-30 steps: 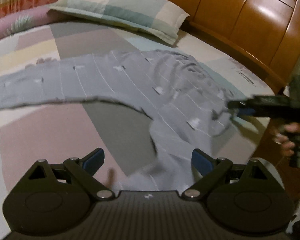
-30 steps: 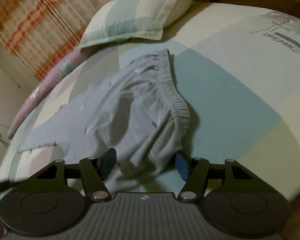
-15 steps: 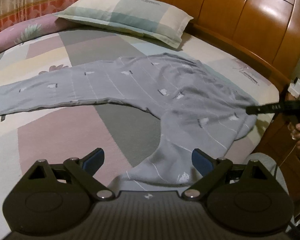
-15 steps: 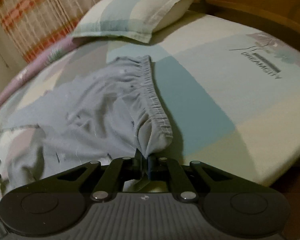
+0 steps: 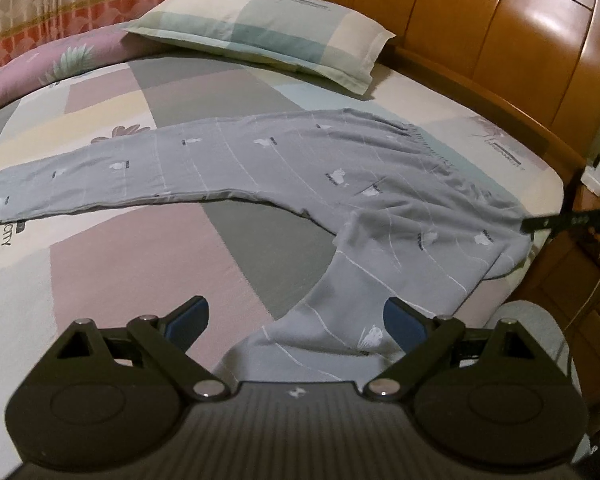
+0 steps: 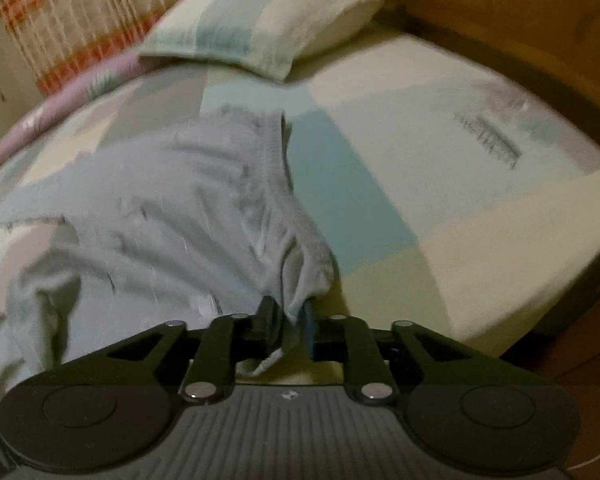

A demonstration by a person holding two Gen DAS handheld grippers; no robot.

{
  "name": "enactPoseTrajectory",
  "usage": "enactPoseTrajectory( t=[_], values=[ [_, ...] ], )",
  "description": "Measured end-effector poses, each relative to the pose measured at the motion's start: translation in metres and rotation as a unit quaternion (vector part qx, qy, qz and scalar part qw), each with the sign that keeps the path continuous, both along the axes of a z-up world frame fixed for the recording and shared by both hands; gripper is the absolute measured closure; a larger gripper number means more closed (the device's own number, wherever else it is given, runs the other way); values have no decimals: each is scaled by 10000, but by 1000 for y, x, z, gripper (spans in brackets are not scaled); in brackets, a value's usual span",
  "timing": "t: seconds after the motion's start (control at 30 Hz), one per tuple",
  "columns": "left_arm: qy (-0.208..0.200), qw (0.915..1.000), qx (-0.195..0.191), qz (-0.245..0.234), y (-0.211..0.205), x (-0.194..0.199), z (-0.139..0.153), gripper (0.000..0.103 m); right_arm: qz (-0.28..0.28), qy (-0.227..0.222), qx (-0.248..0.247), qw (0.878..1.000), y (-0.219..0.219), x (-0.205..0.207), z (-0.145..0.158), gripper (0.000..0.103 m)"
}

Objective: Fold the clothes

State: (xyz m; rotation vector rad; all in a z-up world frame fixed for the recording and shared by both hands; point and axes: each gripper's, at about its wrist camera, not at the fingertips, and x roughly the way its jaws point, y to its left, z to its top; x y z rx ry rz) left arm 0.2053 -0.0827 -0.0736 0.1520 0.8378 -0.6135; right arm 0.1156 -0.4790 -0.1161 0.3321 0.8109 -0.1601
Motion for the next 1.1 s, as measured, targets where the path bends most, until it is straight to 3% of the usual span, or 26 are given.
enactPoseTrajectory(
  t=[0.13,0.3,0.57,0.77,0.9,1.03,1.1],
  values=[
    [34,10000,3,28,0,3,-1,9,-87,-401,29,9992,-7,7,22,79],
    [25,10000,26,6,-3,11,-2,9,197,-599,-40,9980,1,61,29,79],
    [298,9995,15,65,2,29,-21,9,586,-73,101,9982,26,167,-24,77],
    [596,9976,113,323,10,44,-46,9,392,-84,-111,9991,29,155,-17,78],
    [486,9977,26,465,17,39,-33,9,512,-237,-285,9980,46,131,0,47],
    [234,9980,-43,586,31,24,-9,9,1056,-409,-332,9930,86,93,22,28],
    [163,9971,-32,740,40,16,0,8,1350,-457,-363,9891,109,76,30,25]
  ],
)
